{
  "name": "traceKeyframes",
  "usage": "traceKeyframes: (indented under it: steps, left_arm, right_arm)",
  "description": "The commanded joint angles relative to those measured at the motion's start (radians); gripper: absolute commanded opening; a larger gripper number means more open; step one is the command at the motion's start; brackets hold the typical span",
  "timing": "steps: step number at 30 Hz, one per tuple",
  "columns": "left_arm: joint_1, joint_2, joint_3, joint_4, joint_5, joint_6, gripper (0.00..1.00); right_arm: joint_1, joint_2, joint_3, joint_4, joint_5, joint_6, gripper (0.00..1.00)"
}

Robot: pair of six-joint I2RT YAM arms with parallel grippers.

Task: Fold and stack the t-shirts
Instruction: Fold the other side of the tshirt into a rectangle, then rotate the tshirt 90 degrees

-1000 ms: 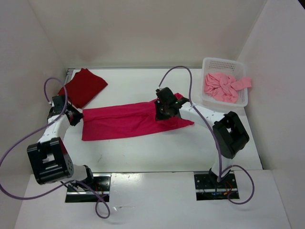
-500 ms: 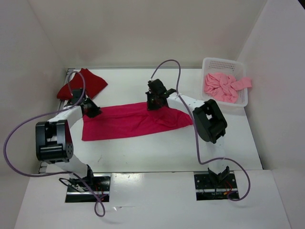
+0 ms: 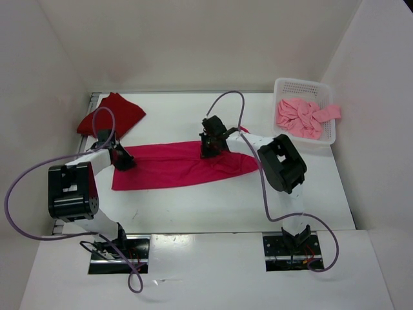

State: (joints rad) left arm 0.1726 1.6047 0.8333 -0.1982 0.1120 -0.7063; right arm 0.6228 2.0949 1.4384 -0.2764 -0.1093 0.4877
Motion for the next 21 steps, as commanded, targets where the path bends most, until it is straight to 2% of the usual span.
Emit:
traceKeyframes:
  steps: [1,4,8,9,10,13,15,16,18,21]
  left_arm:
    - [0.015,-0.038,-0.013,-0.027,-0.003,0.028,0.20]
    - [0.025,-0.106,-0.023,-0.027,0.011,0.037,0.20]
    - [0.025,-0.160,0.058,-0.038,0.021,0.027,0.20]
    - [0.025,-0.160,0.076,-0.038,0.034,0.013,0.20]
    - [0.025,-0.149,0.090,-0.015,0.043,0.004,0.20]
    - [0.025,-0.053,0.128,0.040,0.070,-0.018,0.22]
    - [0.025,0.006,0.160,0.040,0.054,-0.004,0.22]
    - [0.025,0.067,0.170,0.040,0.043,0.007,0.22]
    - [0.034,0.121,0.181,0.040,0.043,0.027,0.23]
    - [0.044,0.162,0.165,0.031,0.034,0.039,0.23]
  right_arm:
    - [-0.001,-0.097,-0.061,0.013,0.016,0.000,0.01]
    - [-0.001,-0.157,-0.072,0.002,0.034,-0.020,0.03]
    - [-0.035,-0.229,-0.072,-0.009,0.033,-0.029,0.12]
    - [-0.046,-0.242,-0.082,-0.018,0.033,-0.029,0.15]
    - [-0.058,-0.252,-0.091,-0.009,0.033,-0.029,0.22]
    - [-0.116,-0.286,-0.127,-0.009,0.059,-0.029,0.28]
    - [-0.179,-0.308,-0.168,-0.009,0.068,-0.020,0.28]
    - [-0.201,-0.318,-0.183,-0.009,0.082,-0.020,0.16]
    - [-0.263,-0.338,-0.229,0.003,0.094,-0.020,0.08]
    - [-0.305,-0.334,-0.240,0.017,0.103,-0.011,0.06]
